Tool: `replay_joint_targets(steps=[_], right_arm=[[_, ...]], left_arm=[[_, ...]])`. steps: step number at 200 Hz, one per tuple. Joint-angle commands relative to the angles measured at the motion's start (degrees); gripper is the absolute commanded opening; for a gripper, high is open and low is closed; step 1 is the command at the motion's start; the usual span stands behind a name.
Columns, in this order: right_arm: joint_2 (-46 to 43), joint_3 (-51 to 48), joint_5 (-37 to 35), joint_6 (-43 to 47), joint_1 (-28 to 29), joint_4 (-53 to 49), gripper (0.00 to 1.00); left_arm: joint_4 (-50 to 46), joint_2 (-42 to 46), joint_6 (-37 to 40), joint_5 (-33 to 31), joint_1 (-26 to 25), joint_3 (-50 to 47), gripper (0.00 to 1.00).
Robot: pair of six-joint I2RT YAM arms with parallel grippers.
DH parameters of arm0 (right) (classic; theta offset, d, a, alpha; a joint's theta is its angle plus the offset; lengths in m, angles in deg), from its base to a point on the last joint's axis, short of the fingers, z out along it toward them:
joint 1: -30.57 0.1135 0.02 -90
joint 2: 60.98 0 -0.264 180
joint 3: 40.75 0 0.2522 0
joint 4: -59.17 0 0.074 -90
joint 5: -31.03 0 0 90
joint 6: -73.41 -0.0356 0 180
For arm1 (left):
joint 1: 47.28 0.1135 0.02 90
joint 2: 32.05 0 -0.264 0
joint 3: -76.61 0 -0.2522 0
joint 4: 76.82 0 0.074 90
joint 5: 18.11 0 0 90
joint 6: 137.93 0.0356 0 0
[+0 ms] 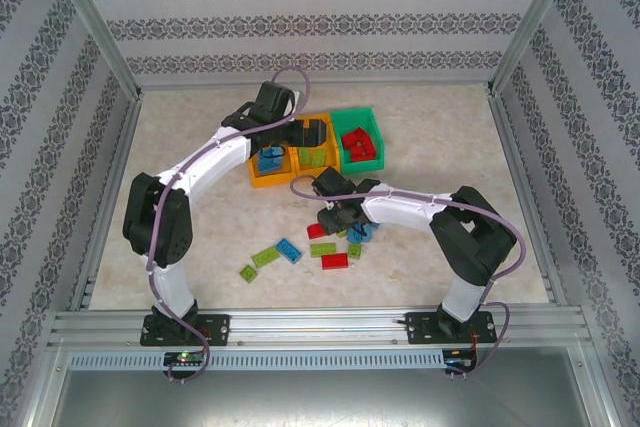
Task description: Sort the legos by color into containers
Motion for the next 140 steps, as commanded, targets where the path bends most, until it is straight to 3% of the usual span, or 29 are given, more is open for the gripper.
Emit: replay_joint_targets(steps=[1, 89, 140], right_arm=[[1.05, 0.94, -1.57, -0.44, 0.56, -3.46, 0.39], [-0.94, 3.27, -1.16, -2.44, -0.76, -2.12, 0.23], [-5.78, 4.51, 6.21, -6.47, -7.25, 5.87, 0.21]], left_arm=[[2.87, 2.82, 0.12, -0.84, 0.65, -3.13, 1.0], [0.73, 7.7, 0.36, -5.49, 0.65, -9.57, 1.0], [0.94, 15.22, 0.32, -10.71, 0.6, -18.36, 0.99]])
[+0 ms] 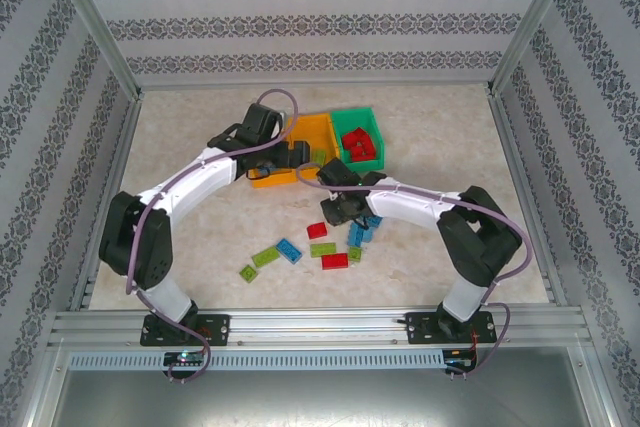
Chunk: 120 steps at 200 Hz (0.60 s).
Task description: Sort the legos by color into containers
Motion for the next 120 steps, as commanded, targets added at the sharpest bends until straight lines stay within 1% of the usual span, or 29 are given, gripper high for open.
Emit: replay_joint_targets(steps=[1, 21, 43, 52, 68, 93, 120], right_arm=[[-3.11, 2.62, 4.75, -3.26, -3.52, 5.86, 0.21], [-1.1, 6.15, 10.15, -4.92, -6.56, 8.96, 0.21], [3.03, 12.74, 13.35, -5.63, -8.22, 9.56, 0.23], [5.18, 15.61, 13.91, -5.99, -8.82, 9.4, 0.25], [9.39, 20.63, 14.66, -7.64, -10.1, 8.94, 0.25], [15.42, 26.81, 16.53, -10.59, -11.91, 9.02, 0.28], [20.64, 31.81, 15.78, -10.68, -12.38, 8.7, 0.31]], left_arm=[[0.55, 4.47, 0.27, -4.38, 0.63, -3.42, 0.99], [1.29, 7.72, 0.24, -5.05, 0.65, -7.44, 1.0], [1.56, 11.07, 0.59, -4.56, 0.59, -11.65, 0.99], [1.65, 12.24, 0.69, -3.72, 0.59, -13.41, 1.0], [1.77, 14.07, 0.69, -2.31, 0.57, -16.59, 1.0], [1.65, 17.13, 0.15, -2.06, 0.64, -21.32, 1.0], [2.32, 20.39, 1.14, 0.68, 0.39, -25.44, 1.0]])
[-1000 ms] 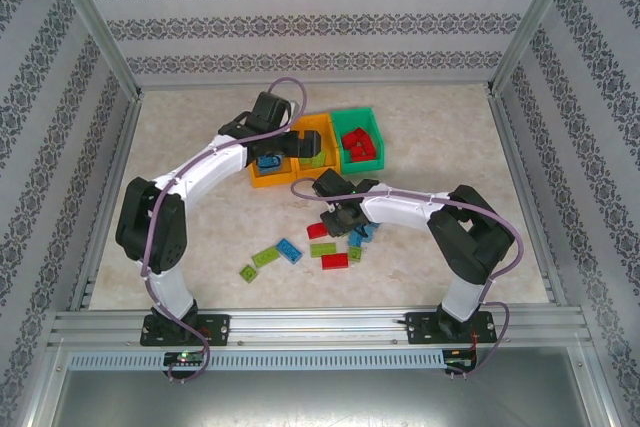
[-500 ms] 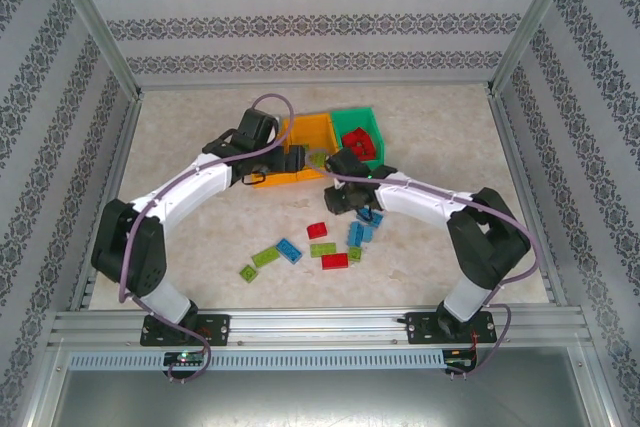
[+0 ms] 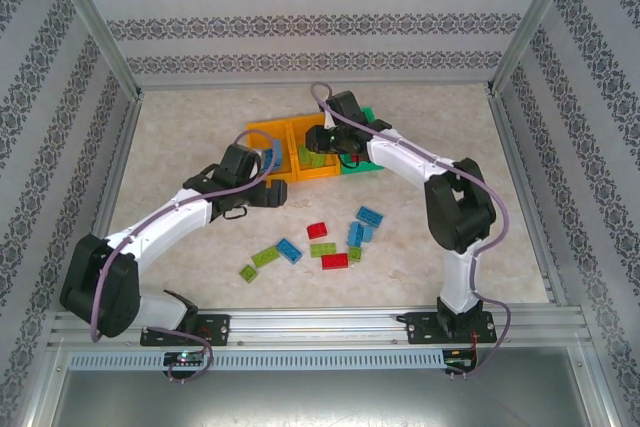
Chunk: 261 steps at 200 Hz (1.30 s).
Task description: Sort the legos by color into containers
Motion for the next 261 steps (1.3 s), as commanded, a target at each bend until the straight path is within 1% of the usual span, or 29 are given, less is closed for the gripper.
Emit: replay_joint_targets(steps=[1, 11, 29, 37, 51, 67, 93, 116, 146, 182, 200, 252, 261], right_arm=[[4.01, 4.18, 1.21, -1.91, -0.65, -0.5, 0.31], [5.51, 5.6, 0.9, -2.14, -0.86, -0.95, 0.34], [7.12, 6.94, 0.11, -2.61, -1.07, -1.38, 0.38], [7.79, 7.54, -0.32, -2.64, -1.08, -1.81, 0.42], [8.98, 8.79, -0.98, -2.5, -1.28, -2.99, 0.52], [10.0, 10.27, -0.56, -2.44, -1.53, -4.48, 0.56], [8.2, 8.56, 0.51, -2.67, -1.46, -3.0, 0.63], [5.26, 6.47, 0.72, -2.76, -1.26, -1.95, 0.7], [2.18, 3.95, 1.06, -3.64, -1.78, -1.04, 0.71], [0.99, 2.83, 2.76, -4.48, -2.49, -0.08, 0.72], [0.88, 2.66, 3.04, -4.86, -2.58, 0.04, 0.73], [0.8, 1.98, 4.0, -5.91, -2.84, 1.36, 0.81], [0.66, 1.88, 4.22, -6.12, -2.84, 1.61, 0.83]], left_arm=[[1.35, 3.42, 1.24, 2.84, 0.34, -2.69, 1.0], [1.54, 4.39, 2.43, 3.92, -0.09, -3.8, 1.0], [0.78, 5.2, 5.02, 3.95, -1.7, -5.0, 1.0], [0.5, 5.31, 6.43, 3.68, -2.65, -5.41, 1.0], [0.4, 5.3, 8.68, 2.96, -4.95, -5.92, 1.0], [0.36, 4.48, 10.52, 1.35, -7.84, -6.11, 1.0], [-0.77, 1.76, 12.92, -1.24, -11.83, -5.41, 1.0], [-1.2, -0.15, 13.76, -0.78, -13.52, -4.5, 1.0], [-6.06, -3.72, 12.57, -1.4, -15.39, -1.9, 1.0], [-7.39, -5.71, 11.32, -3.36, -20.28, -1.84, 1.0], [-9.02, -6.88, 10.79, -3.39, -21.18, -0.94, 1.0], [-10.21, -9.68, 10.33, -2.6, -22.51, -0.21, 1.0], [-10.77, -10.85, 10.42, -2.45, -22.72, 0.34, 0.98]])
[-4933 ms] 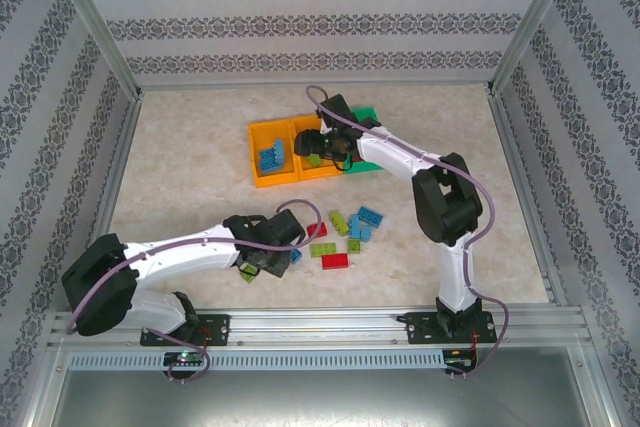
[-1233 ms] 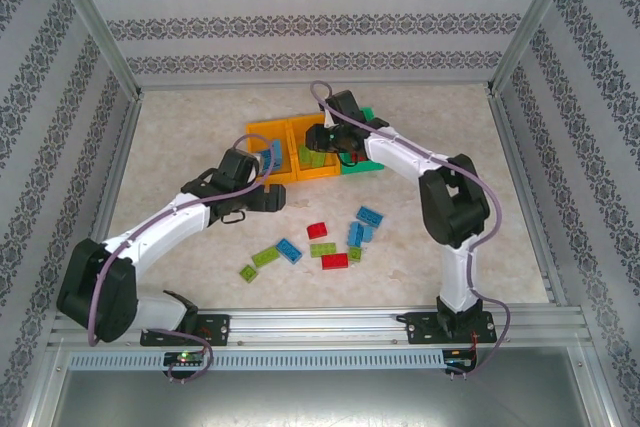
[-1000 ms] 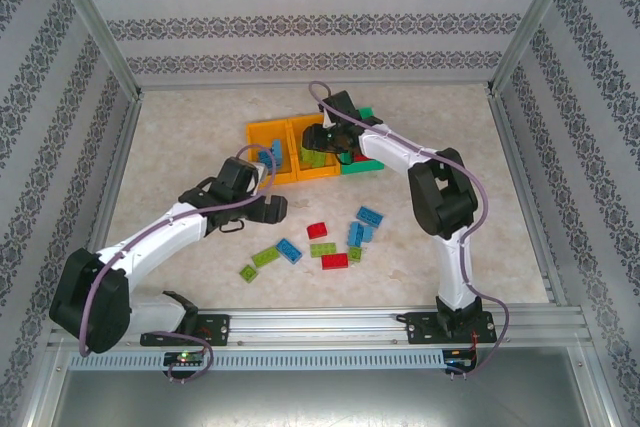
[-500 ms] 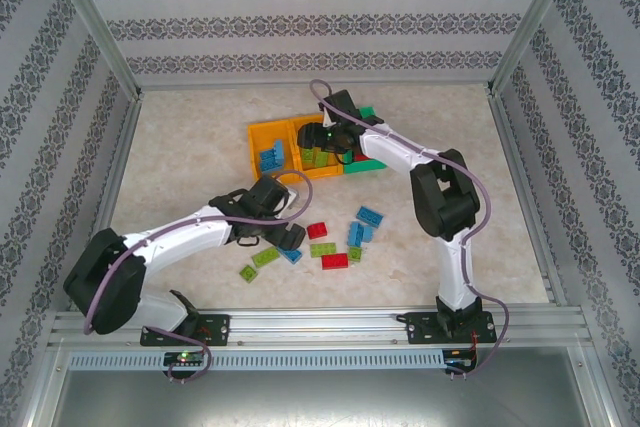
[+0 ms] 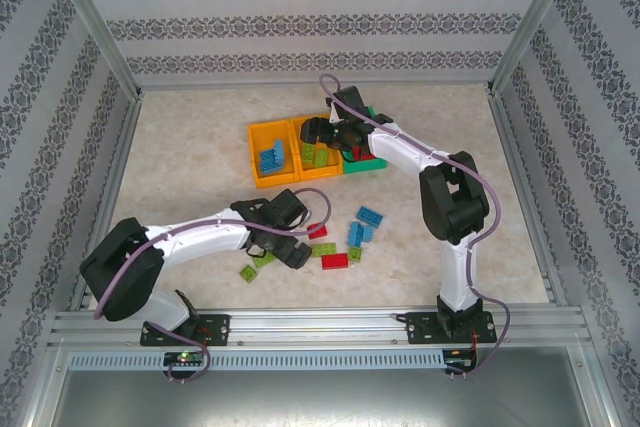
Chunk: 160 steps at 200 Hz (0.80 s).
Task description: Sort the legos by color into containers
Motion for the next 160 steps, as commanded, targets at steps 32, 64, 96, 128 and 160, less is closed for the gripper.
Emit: replay_joint_targets(steps=[32, 64, 96, 128, 160], right_arm=[[-3.64, -1.87, 2.2, -1.64, -0.55, 2.69, 0.86], [-5.81, -3.62, 1.95, -1.68, -0.7, 3.38, 0.88], [-7.89, -5.33, 1.96, -1.95, -1.13, 3.95, 0.88], [-9.78, -7.3, 2.24, -2.39, -2.08, 4.12, 0.88], [-13.39, -10.93, 0.88, -0.66, -2.27, 4.13, 0.88]], left_arm=[[-4.17, -5.95, -0.44, -0.43, -1.95, 4.1, 0.89], [-4.19, -6.27, -0.35, -0.27, -1.99, 4.29, 0.82], [-4.75, -7.31, -0.19, 0.56, -1.95, 4.81, 0.74], [-5.37, -8.37, -0.08, 0.6, -1.99, 5.47, 0.5], [-6.94, -6.47, -0.97, -4.01, -1.99, 6.51, 0.48]])
